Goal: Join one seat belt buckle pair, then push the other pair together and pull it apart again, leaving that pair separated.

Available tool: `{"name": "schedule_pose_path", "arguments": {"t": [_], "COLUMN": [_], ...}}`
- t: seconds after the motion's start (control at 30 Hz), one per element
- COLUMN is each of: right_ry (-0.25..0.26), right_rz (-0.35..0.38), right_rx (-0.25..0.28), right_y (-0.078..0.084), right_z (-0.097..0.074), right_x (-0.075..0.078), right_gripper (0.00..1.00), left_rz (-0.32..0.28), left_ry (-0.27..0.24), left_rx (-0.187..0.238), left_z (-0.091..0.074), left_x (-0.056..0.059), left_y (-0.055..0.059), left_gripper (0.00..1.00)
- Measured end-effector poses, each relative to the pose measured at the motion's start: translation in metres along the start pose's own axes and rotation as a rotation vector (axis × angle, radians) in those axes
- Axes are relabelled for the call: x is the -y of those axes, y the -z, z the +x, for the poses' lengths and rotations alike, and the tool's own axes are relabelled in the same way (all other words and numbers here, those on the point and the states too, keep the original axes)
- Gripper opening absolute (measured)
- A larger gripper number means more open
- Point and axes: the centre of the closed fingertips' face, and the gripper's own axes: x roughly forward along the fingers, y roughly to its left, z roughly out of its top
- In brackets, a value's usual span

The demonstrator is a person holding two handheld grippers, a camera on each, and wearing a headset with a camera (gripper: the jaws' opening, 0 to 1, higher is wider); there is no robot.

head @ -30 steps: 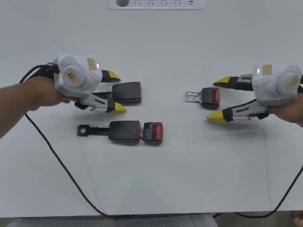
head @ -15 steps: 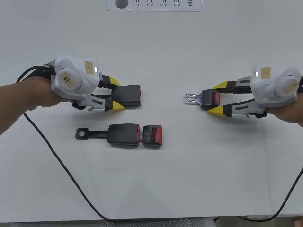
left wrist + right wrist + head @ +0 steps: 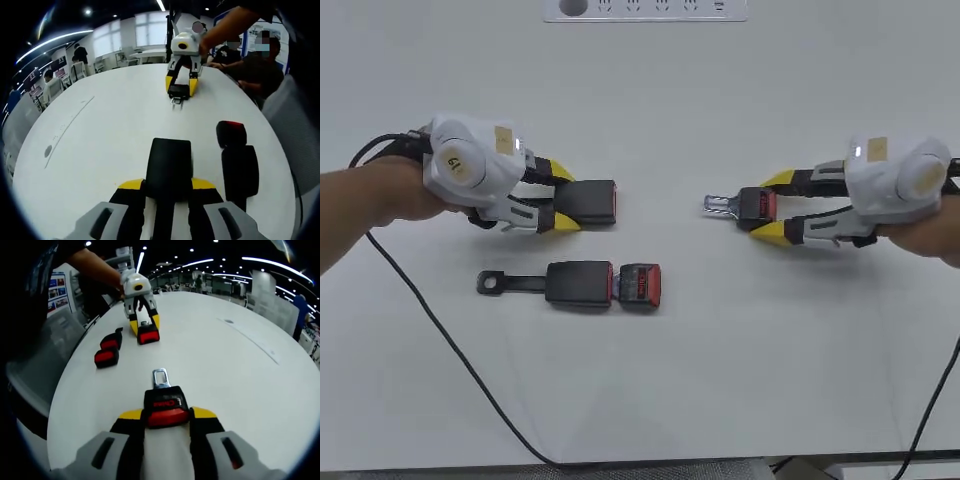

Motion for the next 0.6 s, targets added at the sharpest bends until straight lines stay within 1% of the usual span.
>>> {"name": "schedule_pose_path", "arguments": {"t": [0.1, 0.17, 0.2, 0.23, 0.37, 0.5, 0.57, 0.6], "right_ry": [-0.013, -0.011, -0.017, -0.018, -0.033, -0.039, -0.037, -0.036], "right_rz": [-0.007, -0.008, -0.027, -0.023, -0.052, -0.039, -0.051, -0.05], "right_rx": [0.007, 0.008, 0.017, 0.01, 0.01, 0.01, 0.024, 0.023], "right_y": [-0.006, -0.01, -0.014, -0.014, -0.022, -0.027, -0.032, -0.033], "right_z": [0.009, 0.014, 0.017, 0.02, 0.033, 0.041, 0.046, 0.047], "right_x": [-0.002, -0.001, -0.001, -0.003, -0.006, -0.005, -0.005, -0.006], "right_gripper": [0.35, 0.35, 0.35, 0.35, 0.35, 0.35, 0.35, 0.35], "left_rz": [0.002, 0.002, 0.003, 0.003, 0.006, 0.006, 0.007, 0.011], "left_ry": [0.002, 0.002, 0.002, 0.002, 0.001, 0.001, 0.001, 0.003], "left_rx": [-0.002, -0.002, -0.001, -0.003, -0.006, -0.007, -0.008, -0.009], "left_z": [0.001, 0.002, 0.002, 0.003, 0.005, 0.005, 0.006, 0.006], "left_x": [0.0, 0.001, 0.001, 0.001, 0.001, 0.001, 0.001, 0.002], "left_y": [0.001, 0.001, 0.001, 0.001, 0.001, 0.002, 0.002, 0.002], "left_gripper": [0.35, 0.34, 0.34, 0.34, 0.34, 0.34, 0.34, 0.34]}}
